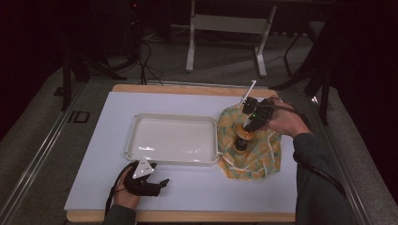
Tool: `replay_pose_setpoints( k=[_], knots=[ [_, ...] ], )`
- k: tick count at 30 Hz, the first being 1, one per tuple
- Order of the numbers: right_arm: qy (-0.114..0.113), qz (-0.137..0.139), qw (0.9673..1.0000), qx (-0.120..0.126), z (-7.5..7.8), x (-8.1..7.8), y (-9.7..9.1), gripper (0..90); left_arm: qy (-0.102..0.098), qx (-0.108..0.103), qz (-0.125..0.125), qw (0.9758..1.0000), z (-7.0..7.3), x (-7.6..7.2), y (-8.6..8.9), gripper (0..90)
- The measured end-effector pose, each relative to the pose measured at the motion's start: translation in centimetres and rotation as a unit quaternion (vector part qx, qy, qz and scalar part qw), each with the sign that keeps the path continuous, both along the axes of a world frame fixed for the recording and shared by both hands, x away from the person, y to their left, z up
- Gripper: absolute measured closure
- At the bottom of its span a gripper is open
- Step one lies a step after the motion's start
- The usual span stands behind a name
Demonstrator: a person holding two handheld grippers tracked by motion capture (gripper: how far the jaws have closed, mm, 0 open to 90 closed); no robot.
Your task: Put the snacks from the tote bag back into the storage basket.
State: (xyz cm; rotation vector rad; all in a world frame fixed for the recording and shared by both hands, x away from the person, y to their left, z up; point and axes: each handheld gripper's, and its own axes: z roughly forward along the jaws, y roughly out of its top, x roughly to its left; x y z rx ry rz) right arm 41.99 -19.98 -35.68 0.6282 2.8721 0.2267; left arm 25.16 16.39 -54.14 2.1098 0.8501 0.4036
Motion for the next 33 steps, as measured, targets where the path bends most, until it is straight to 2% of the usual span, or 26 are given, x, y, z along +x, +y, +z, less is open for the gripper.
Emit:
replay_pose_setpoints(
  k=[7,12,19,33],
  knots=[
    [0.001,0.004,1.0,-0.006,0.1,-0.2,-0.1,58.6,0.0,0.0,0.001,1.0,0.0,0.0,0.0,23.5],
    [-0.01,0.007,0.9999,-0.004,0.3,-0.4,-0.3,58.6,0.0,0.0,0.0,1.0,0.0,0.0,0.0,23.5],
    [-0.01,0.01,0.9999,0.001,1.2,-0.6,-0.5,58.6,0.0,0.0,0.0,1.0,0.0,0.0,0.0,23.5],
    [-0.032,0.006,0.9995,-0.002,2.7,-1.0,-0.8,58.6,-0.002,0.0,0.0,1.0,0.0,0.0,0.1,23.5]
  ],
)
